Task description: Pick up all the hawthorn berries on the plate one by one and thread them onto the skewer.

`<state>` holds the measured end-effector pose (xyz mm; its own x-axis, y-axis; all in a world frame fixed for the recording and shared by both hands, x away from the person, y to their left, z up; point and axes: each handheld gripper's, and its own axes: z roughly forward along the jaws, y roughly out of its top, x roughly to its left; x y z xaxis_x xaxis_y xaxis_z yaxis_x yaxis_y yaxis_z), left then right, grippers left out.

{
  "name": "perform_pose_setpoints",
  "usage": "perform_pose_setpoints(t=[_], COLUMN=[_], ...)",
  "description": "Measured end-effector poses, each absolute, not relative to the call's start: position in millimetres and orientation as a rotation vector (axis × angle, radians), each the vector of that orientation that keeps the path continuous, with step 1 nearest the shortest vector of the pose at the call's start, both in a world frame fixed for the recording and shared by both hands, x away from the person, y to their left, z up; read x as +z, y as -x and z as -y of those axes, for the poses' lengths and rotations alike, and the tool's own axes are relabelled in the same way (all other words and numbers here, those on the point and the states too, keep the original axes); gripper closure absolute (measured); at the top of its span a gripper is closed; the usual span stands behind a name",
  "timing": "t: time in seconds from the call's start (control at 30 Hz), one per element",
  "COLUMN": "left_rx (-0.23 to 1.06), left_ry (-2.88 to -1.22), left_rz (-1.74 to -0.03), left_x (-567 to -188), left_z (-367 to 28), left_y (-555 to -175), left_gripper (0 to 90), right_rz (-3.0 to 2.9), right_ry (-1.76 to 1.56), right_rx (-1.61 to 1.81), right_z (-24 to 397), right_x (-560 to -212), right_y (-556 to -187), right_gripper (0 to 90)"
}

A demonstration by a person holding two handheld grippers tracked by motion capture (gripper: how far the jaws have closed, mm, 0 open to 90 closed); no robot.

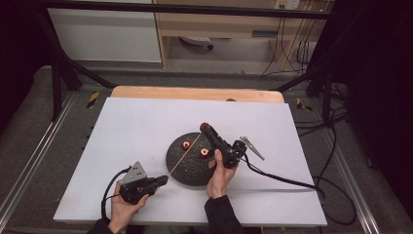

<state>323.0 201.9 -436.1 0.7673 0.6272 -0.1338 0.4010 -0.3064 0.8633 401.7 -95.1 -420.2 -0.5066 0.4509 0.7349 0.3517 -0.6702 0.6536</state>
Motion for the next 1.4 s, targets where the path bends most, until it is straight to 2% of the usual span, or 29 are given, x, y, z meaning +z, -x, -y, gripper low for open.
perform_pose_setpoints(t=[0.93,1.4], left_rx=[0.318,0.321], left_ry=[-1.857,-1.878], left_rz=[-0.842,-0.860], left_x=[-432,-424], left_z=[-182,-171], left_y=[-318,-328], left_gripper=[88.3,88.3], right_rz=[-1.201,-1.234], right_ry=[-1.554,-1.543], right_rx=[2.419,2.409], right_z=[91,90], right_x=[-427,-429], right_y=[-401,-398], right_gripper=[63.6,63.7])
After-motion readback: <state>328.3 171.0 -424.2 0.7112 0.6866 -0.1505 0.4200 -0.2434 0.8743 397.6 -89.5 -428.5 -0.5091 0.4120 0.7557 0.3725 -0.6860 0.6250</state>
